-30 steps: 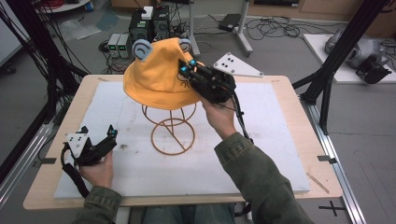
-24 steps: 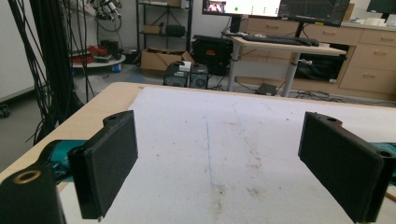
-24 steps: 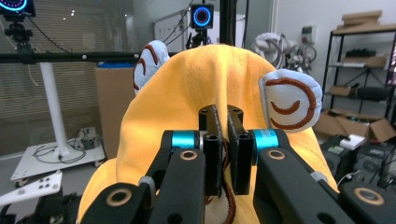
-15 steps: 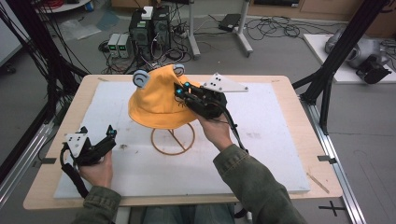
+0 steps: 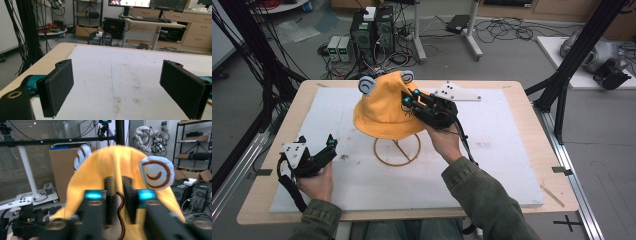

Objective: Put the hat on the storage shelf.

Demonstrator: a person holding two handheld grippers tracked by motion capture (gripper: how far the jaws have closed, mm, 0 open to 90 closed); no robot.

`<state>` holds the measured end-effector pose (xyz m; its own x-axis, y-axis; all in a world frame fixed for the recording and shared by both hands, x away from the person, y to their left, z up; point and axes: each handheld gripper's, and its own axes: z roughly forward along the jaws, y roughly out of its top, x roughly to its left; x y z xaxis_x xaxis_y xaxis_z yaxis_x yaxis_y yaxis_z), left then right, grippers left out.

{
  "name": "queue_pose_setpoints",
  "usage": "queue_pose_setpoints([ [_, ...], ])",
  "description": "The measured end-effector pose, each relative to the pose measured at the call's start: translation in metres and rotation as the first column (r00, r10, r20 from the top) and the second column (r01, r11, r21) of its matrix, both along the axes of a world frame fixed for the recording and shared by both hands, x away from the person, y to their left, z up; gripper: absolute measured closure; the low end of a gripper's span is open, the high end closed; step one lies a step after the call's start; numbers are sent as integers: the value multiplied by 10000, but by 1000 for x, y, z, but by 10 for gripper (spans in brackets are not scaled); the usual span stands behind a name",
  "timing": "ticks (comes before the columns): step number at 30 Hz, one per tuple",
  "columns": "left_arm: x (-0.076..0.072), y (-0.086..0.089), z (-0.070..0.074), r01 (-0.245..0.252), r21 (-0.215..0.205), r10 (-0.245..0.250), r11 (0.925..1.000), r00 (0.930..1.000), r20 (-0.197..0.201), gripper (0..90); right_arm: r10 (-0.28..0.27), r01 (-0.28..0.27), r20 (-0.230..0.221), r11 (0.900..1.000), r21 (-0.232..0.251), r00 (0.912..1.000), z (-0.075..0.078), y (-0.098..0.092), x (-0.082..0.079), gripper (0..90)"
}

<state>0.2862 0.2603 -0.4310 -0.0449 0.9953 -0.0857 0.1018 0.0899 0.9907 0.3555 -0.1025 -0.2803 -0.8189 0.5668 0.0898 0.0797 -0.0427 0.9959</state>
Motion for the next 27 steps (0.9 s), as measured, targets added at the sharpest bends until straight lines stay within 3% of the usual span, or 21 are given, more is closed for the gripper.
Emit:
queue_pose_setpoints([
  [2,0,0,0,12,11,-12,10000,10000,1,121,146,-146,-224,9999,17,9996,0,-2,2,419],
  [5,0,0,0,2,3,-2,10000,10000,18,121,-276,276,-147,9996,-7,9995,-1,-7,0,244],
  [11,0,0,0,-13,27,13,10000,10000,25,121,-1223,1224,102,9925,-51,9924,0,-32,-7,126],
  [16,0,-1,0,-52,25,52,10000,10000,53,121,-2022,2025,270,9792,-107,9790,2,-62,-16,126],
  [19,-1,-2,0,-10,85,9,10000,10000,26,121,-2702,2712,437,9623,-185,9618,1,-86,-22,123],
  [22,-1,-3,1,9,79,-10,10000,10000,76,121,-3495,3507,577,9364,-116,9351,-2,-109,-29,122],
  [24,-2,-4,2,6,65,-6,10000,10000,95,121,-3983,3988,554,9170,23,9156,-6,-122,-33,121],
  [27,-2,-5,2,6,-12,-5,10000,9999,135,121,-4860,4861,604,8738,139,8719,-14,-142,-40,120],
])
